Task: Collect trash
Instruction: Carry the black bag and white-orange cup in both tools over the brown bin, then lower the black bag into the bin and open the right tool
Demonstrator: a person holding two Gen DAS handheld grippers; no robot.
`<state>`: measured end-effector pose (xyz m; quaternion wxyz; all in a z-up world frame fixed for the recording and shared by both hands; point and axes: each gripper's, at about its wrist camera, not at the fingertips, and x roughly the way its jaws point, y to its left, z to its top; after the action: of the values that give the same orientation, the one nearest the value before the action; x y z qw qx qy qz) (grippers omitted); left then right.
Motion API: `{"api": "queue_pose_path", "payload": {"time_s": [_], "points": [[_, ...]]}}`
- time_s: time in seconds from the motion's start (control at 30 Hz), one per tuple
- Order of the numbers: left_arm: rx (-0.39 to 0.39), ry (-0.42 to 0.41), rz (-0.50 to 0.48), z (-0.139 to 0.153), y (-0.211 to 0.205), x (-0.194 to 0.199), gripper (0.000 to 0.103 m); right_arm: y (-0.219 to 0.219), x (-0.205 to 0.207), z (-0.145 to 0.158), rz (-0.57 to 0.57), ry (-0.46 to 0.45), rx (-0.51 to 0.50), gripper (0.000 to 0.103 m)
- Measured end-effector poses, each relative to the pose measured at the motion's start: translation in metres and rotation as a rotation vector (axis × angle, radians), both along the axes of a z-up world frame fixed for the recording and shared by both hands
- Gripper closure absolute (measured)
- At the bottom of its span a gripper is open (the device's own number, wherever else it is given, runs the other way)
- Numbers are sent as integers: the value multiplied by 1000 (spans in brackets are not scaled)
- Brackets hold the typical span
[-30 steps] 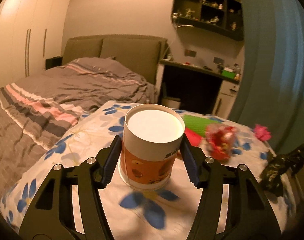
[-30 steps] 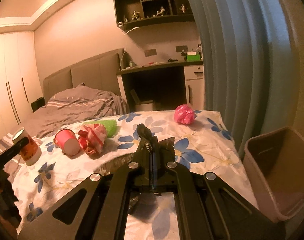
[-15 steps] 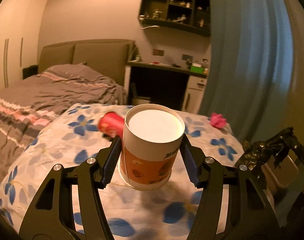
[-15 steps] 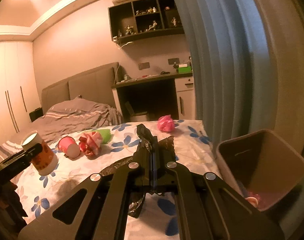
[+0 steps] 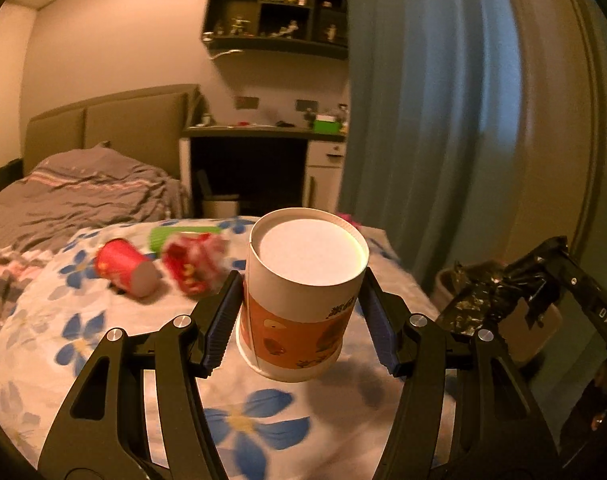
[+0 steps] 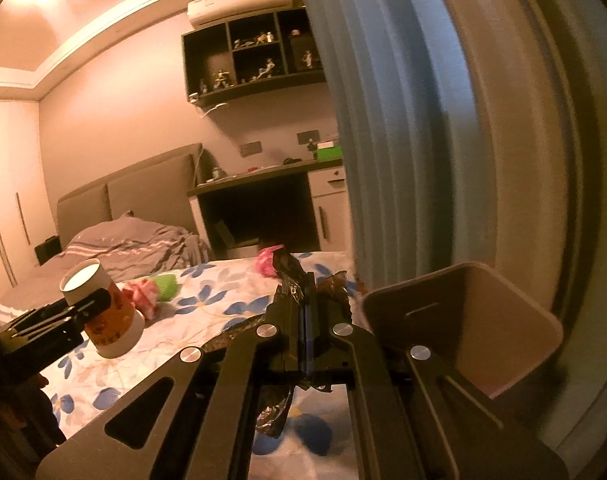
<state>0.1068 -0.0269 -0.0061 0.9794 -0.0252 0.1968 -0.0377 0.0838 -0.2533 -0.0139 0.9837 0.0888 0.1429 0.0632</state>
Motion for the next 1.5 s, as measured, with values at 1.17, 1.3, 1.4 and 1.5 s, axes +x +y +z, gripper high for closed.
{"api": "queue_pose_path", "payload": {"time_s": [1.17, 1.3, 1.4, 1.5], "points": [[5, -11, -309, -6, -164, 67, 45, -117, 21, -13, -267, 21, 14, 102], [-8, -12, -333, -8, -176, 71, 45, -122, 25, -16, -279, 35, 12, 102], [-11, -11, -348, -10, -184, 73, 45, -124, 30, -18, -283, 44, 12, 102], [-17, -7, -358, -12, -189, 75, 45, -125, 33, -20, -284, 53, 10, 102]]}}
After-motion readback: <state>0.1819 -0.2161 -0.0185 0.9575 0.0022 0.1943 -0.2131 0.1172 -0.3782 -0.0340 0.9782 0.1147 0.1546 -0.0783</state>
